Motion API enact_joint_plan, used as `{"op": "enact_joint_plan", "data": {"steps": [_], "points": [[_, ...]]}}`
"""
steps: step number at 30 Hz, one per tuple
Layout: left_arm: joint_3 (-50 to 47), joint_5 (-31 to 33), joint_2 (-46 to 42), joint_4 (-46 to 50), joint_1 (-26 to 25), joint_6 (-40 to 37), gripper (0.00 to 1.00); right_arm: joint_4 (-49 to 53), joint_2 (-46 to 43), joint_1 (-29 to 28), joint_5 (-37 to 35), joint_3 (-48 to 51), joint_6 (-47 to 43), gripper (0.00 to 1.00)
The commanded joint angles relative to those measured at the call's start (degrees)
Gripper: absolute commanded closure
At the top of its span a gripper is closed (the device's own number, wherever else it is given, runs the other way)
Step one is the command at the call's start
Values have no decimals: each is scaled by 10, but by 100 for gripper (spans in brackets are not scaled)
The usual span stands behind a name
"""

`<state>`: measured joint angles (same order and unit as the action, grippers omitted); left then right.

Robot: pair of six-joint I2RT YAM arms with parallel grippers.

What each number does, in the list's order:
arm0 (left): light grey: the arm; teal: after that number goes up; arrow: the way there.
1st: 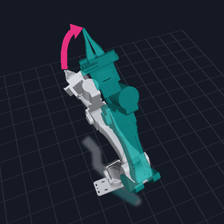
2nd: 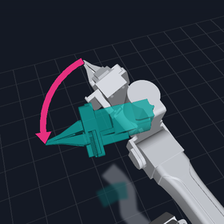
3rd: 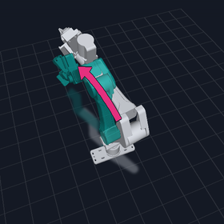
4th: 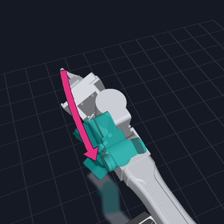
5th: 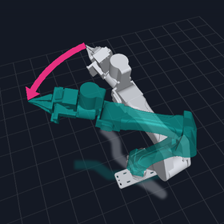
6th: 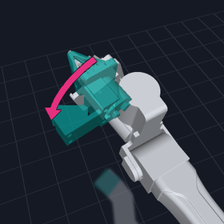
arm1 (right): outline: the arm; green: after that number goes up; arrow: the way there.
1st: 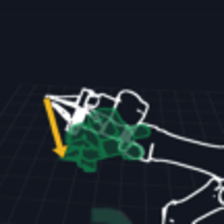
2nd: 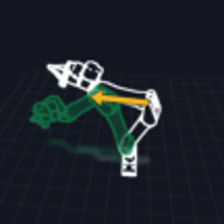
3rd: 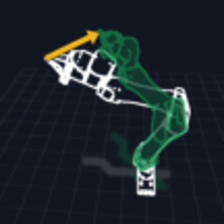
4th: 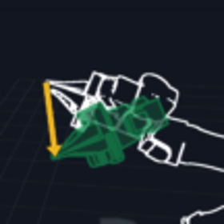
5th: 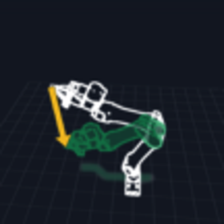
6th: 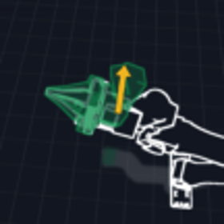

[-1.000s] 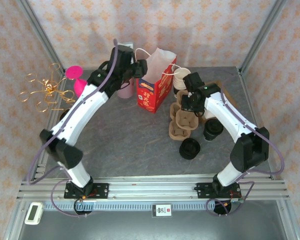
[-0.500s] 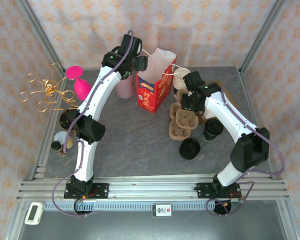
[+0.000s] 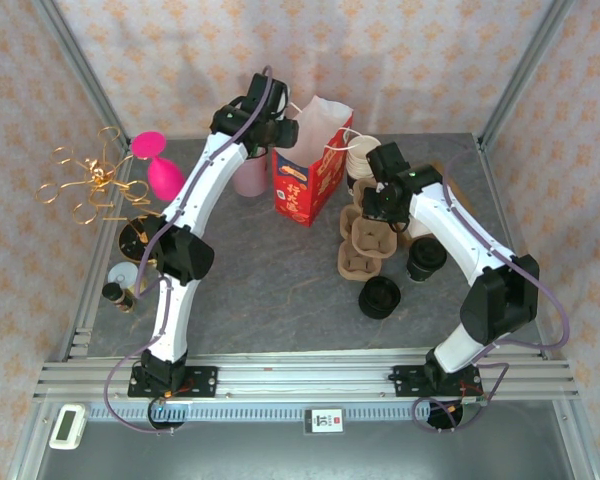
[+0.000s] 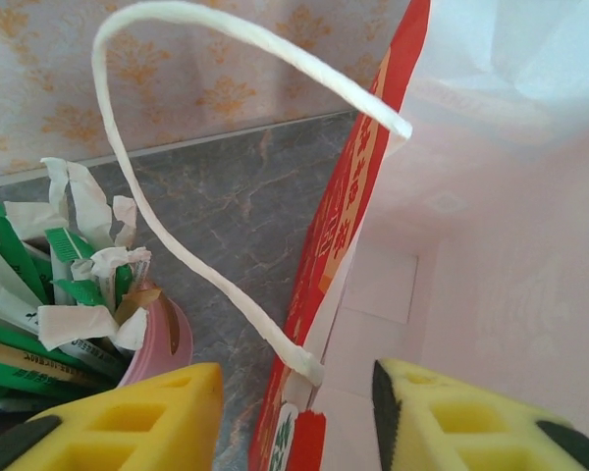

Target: Pack the takeout coffee

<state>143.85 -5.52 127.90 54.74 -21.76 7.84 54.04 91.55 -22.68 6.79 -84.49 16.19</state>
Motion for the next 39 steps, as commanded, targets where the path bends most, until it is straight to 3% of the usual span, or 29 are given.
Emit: {"op": "enact_joint_plan", "data": {"steps": [1, 3, 8, 15, 19, 26, 31, 39], "points": [[2, 10, 11, 8, -1, -2, 64, 11, -10, 2, -22, -15, -8, 72], [1, 10, 10, 9, 0, -4, 66, 10, -12, 2, -24, -14, -8, 72], [1, 7, -2, 15, -1, 0, 85, 15, -14, 2, -22, -18, -6, 72], [-34, -4, -45, 26, -1, 30, 100, 25, -20, 3, -20, -23, 0, 72], [-120, -15, -104, 1, -4, 50, 100, 38, -21, 2, -15, -36, 2, 72], [-245, 19, -206, -16, -30, 63, 100, 58, -27, 2, -16, -55, 5, 72], [-310, 93, -261, 4, -61, 85, 100, 68, -33, 2, -21, -60, 8, 72], [-478, 101, -405, -58, -101, 196, 100, 84, -34, 0, -27, -82, 9, 72]]}}
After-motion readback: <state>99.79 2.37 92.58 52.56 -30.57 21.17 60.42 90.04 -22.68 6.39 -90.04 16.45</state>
